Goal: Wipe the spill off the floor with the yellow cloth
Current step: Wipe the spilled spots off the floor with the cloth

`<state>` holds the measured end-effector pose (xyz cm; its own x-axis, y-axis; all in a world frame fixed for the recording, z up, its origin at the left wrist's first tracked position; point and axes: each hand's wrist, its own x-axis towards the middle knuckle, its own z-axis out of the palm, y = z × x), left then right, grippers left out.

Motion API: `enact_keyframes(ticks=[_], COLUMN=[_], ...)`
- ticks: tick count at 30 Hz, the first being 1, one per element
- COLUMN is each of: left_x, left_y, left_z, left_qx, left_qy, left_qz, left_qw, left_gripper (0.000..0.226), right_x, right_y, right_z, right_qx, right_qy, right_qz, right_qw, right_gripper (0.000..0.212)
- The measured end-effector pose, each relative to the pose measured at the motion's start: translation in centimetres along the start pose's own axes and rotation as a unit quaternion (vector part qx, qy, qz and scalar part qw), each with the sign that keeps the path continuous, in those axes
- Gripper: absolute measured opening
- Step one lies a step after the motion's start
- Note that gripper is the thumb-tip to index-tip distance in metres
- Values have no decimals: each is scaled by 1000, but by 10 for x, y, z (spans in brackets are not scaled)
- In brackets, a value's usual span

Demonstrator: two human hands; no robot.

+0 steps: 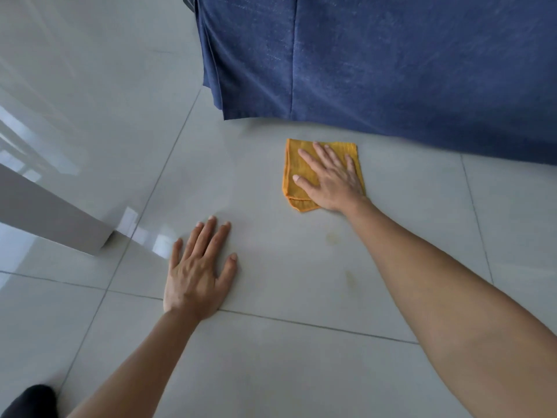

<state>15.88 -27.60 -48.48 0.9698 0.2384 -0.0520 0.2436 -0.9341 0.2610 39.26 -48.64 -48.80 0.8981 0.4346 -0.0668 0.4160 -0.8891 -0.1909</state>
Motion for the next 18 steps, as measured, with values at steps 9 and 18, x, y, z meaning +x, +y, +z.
enact_keyframes(ticks=[9,18], left_x=[0,-1], left_y=[-1,-2], left_z=[1,5], left_qx=[19,28], left_qy=[2,16], left_qz=[2,3], left_qw=[1000,999], left_gripper=[66,66], right_x=[-66,-149], right_y=[154,260], right_z=[-29,-43], right_qx=[-3,-6], right_qy=[9,5], right_qz=[170,319], right_qw=[985,948], right_gripper=[67,68])
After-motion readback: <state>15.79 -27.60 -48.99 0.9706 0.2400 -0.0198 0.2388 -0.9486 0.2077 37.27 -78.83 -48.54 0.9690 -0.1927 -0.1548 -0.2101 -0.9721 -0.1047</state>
